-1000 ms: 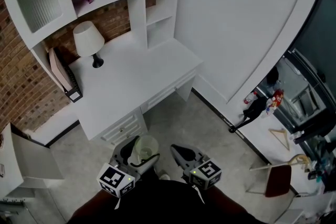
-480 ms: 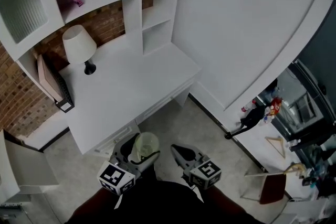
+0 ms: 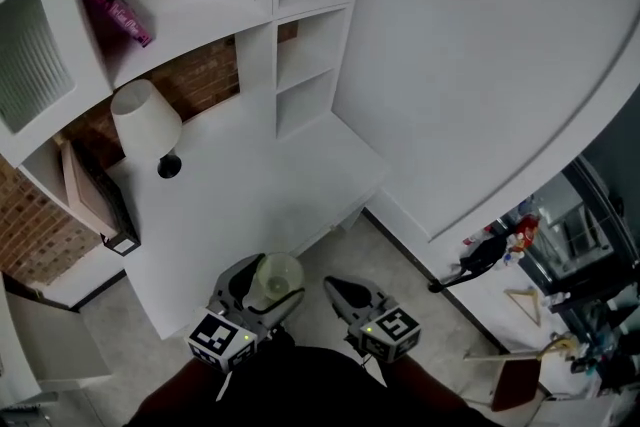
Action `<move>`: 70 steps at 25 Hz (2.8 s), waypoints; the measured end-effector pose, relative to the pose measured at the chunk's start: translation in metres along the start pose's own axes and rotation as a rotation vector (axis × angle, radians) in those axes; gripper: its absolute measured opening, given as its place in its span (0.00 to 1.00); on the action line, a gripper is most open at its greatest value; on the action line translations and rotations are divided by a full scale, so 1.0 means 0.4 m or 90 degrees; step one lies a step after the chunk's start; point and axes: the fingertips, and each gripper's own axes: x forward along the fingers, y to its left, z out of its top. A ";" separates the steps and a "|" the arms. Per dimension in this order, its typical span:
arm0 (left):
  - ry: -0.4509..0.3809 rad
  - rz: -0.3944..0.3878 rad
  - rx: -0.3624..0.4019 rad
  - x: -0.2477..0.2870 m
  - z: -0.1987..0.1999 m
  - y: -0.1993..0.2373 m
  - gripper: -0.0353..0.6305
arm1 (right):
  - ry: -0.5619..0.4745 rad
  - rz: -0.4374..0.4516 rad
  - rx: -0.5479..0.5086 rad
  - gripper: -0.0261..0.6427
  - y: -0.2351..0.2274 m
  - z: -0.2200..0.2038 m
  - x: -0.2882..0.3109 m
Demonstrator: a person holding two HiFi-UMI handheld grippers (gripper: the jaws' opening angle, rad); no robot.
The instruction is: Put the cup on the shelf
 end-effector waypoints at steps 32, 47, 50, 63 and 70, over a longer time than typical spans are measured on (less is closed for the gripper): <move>-0.044 0.242 -0.043 0.108 0.064 0.521 0.61 | 0.041 0.236 -0.090 0.05 -0.178 0.238 0.560; -0.076 0.447 -0.072 0.266 0.122 0.550 0.61 | 0.059 0.428 -0.111 0.05 -0.354 0.331 0.651; -0.081 0.472 -0.061 0.269 0.147 0.547 0.61 | 0.056 0.452 -0.116 0.05 -0.359 0.346 0.648; -0.082 0.450 0.016 0.227 0.309 0.581 0.61 | 0.035 0.457 -0.092 0.05 -0.315 0.361 0.626; -0.111 0.444 0.074 0.189 0.453 0.632 0.61 | 0.023 0.460 -0.077 0.05 -0.267 0.364 0.608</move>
